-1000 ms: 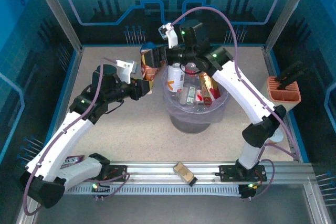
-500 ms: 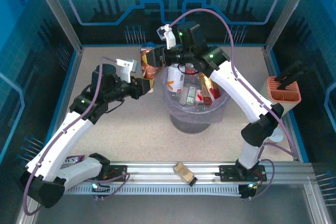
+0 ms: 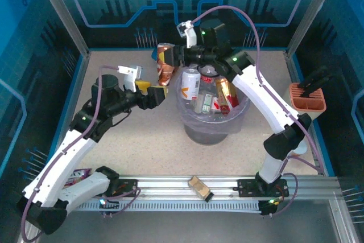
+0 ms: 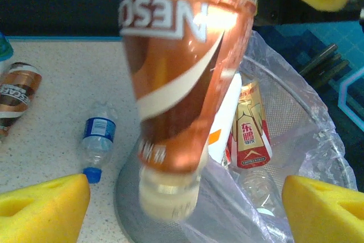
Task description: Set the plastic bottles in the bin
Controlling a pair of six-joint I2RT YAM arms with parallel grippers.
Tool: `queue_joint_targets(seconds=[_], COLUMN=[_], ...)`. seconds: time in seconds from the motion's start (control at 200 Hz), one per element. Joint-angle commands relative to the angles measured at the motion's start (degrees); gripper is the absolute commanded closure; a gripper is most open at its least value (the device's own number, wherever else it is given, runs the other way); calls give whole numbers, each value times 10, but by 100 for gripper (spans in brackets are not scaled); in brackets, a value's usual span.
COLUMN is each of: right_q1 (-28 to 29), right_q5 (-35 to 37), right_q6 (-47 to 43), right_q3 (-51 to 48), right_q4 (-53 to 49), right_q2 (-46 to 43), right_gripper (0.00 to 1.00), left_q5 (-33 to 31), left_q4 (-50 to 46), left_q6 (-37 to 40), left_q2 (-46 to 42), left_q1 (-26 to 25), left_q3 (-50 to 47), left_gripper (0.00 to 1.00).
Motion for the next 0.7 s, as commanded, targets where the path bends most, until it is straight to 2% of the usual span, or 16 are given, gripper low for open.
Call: queue_joint_targets(seconds=[0.0, 0.215, 0.28, 0.41, 0.55, 0.695], right_q1=[-36, -94, -107, -127, -131, -124], right_q5=[5, 19, 33, 84, 159, 204], right_q6=[-7, -15, -35, -114, -163, -182], right_q3=[20, -3, 1, 38, 46, 48], right_q4=[15, -22, -58, -198, -295, -355], right_q2=[-50, -111, -127, -142, -153, -143], right_gripper=[62, 63, 63, 64, 64, 64], left_q5=[-38, -117, -130, -155, -159, -147], left_q4=[15, -4, -16, -49, -51, -35], left_q6=[-4, -21, -19, 4, 19, -3], left_q2=[-15, 41, 74, 141, 195, 226], left_q1=[-3, 6, 13, 30, 42, 43], left_q3=[-12, -8, 1, 32, 51, 45], left_gripper=[11, 14, 14, 14, 14, 14])
